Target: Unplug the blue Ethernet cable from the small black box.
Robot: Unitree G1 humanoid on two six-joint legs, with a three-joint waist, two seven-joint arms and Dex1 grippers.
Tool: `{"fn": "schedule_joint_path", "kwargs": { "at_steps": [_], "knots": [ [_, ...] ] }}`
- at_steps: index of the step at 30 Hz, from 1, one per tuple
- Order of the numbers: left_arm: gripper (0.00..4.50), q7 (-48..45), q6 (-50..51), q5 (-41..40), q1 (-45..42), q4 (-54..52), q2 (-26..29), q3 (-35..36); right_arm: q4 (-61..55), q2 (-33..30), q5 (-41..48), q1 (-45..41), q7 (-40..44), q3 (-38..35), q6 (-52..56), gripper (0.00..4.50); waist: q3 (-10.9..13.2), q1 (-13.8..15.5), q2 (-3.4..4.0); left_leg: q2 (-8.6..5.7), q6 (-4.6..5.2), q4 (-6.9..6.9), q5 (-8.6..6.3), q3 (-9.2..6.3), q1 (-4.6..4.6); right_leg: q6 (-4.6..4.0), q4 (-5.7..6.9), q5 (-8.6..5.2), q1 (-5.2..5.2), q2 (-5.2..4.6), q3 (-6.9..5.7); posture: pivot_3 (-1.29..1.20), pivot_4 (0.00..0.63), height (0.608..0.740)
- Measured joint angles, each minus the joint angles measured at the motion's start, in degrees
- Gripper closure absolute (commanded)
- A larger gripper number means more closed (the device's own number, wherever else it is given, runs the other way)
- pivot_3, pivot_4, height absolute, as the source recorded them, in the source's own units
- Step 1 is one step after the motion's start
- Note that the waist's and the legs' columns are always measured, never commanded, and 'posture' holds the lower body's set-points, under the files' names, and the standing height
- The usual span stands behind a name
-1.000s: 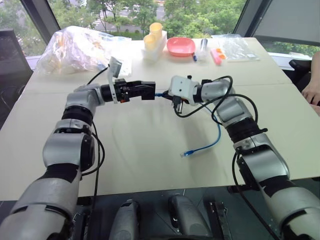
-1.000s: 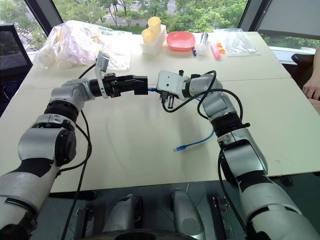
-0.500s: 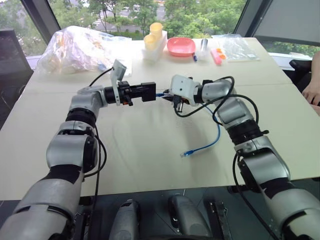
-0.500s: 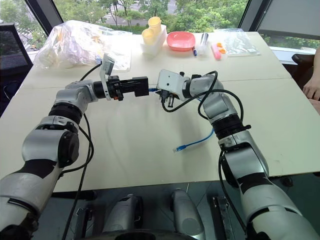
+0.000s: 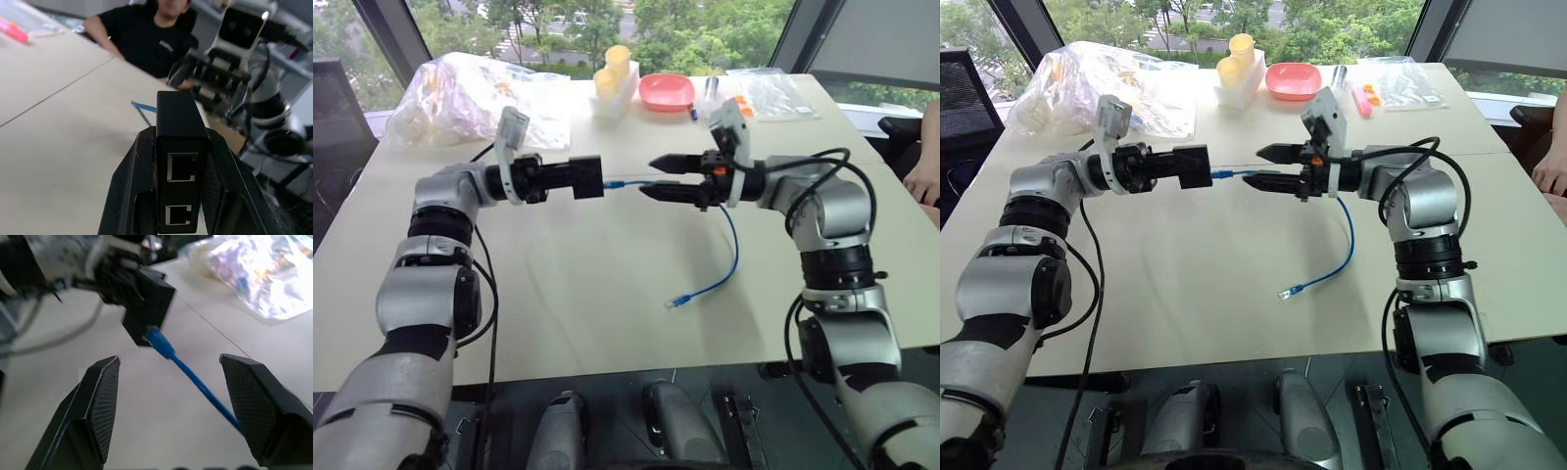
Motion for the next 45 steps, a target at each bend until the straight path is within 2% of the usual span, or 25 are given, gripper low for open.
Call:
{"fn": "schedule_joint_path", "kwargs": {
  "at_steps": [5, 13, 25, 45],
  "knots": [
    [3.99, -0.2, 3.2, -2.5, 0.5, -4.0, 0.0, -0.1, -3.0, 2.7, 5.3, -0.4, -4.0, -1.2, 6.6, 1.13, 0.0, 0.1, 0.00, -0.02, 0.00, 0.05, 0.00, 0.01, -0.01, 0.00, 0.02, 0.00, 0.00, -0.02, 0.00, 0.00, 0.150, 0.735],
    [3.99, -0.3, 5.5, -3.8, 2.4, -8.4, -1.3, -0.8, 1.0, 4.5, 5.6, -1.9, -5.6, 1.2, 3.5, 1.13, 0.0, 0.1, 0.00, -0.02, 0.00, 0.07, 0.00, 0.01, -0.03, 0.00, 0.02, 0.00, 0.00, -0.02, 0.00, 0.00, 0.150, 0.735],
    [3.99, -0.3, 5.8, -4.4, 2.5, -9.4, -1.2, -0.8, 8.3, 3.8, 4.8, -2.9, -4.0, 3.2, -0.6, 1.13, 0.0, 0.0, 0.00, -0.02, 0.00, 0.07, 0.00, 0.01, -0.03, 0.01, 0.02, 0.00, 0.00, -0.02, 0.00, 0.00, 0.150, 0.735],
    [3.99, -0.3, 5.6, -4.4, 2.9, -9.4, -1.2, -0.8, 8.9, 2.9, 6.3, -2.8, -2.0, 2.8, 0.3, 1.13, 0.0, 0.0, 0.00, -0.02, 0.00, 0.07, 0.00, 0.01, -0.02, 0.01, 0.02, 0.00, 0.00, -0.02, 0.00, 0.00, 0.150, 0.735]
  ]
}}
